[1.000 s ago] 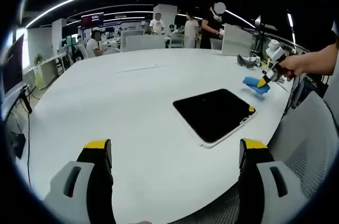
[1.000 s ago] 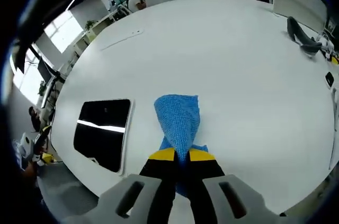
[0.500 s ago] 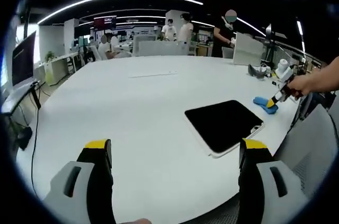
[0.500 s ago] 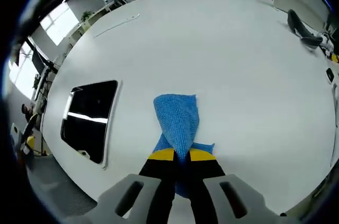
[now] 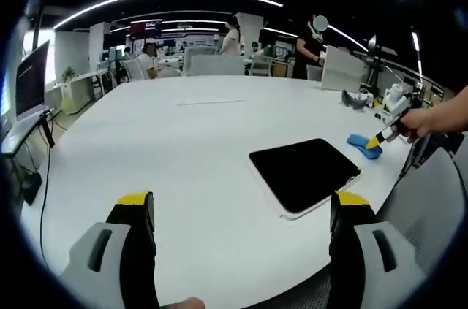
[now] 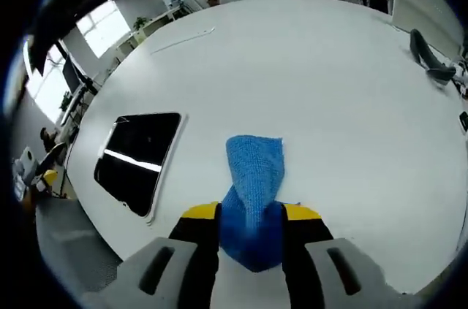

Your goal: Wipe the mirror surface with the cleaning cloth until all visible marks leave the cleaned area.

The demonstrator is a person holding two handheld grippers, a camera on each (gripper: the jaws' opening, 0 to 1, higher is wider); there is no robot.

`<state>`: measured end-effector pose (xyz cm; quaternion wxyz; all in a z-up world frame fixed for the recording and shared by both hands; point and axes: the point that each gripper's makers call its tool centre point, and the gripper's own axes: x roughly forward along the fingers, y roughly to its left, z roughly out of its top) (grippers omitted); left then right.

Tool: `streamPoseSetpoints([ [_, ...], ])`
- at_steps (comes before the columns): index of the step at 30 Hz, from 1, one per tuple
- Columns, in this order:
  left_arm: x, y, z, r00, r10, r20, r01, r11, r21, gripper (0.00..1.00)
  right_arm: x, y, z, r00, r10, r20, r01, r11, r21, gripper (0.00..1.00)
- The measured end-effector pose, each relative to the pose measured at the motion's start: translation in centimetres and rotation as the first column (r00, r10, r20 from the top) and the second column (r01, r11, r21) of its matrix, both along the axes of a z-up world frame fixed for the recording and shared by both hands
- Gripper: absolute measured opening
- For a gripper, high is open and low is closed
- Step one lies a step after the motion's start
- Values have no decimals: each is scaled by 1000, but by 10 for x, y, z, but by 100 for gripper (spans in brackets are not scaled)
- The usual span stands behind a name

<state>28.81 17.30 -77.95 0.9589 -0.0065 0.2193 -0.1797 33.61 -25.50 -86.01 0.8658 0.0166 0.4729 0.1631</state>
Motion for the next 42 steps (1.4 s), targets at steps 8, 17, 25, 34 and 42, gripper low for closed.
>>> streamPoseSetpoints([
  [8, -2, -7, -2, 999, -42, 1, 42, 999, 12, 99, 1, 4, 37, 953, 173, 247, -178, 984, -3, 82],
  [17, -4, -8, -7, 997, -79, -2, 79, 996, 50, 99, -38, -25, 31, 967, 143, 210, -146, 989, 2, 98],
  [25, -8, -10, -12, 994, -107, -27, 108, 992, 62, 99, -49, -30, 48, 944, 155, 290, -152, 988, -34, 98],
  [34, -8, -9, -12, 995, -98, -27, 99, 994, 51, 99, -55, -28, 41, 952, 120, 281, -124, 992, -5, 98],
  [42, -7, -8, -13, 996, -88, -32, 90, 995, 45, 99, -50, -28, 35, 952, 103, 289, -104, 994, -10, 98],
])
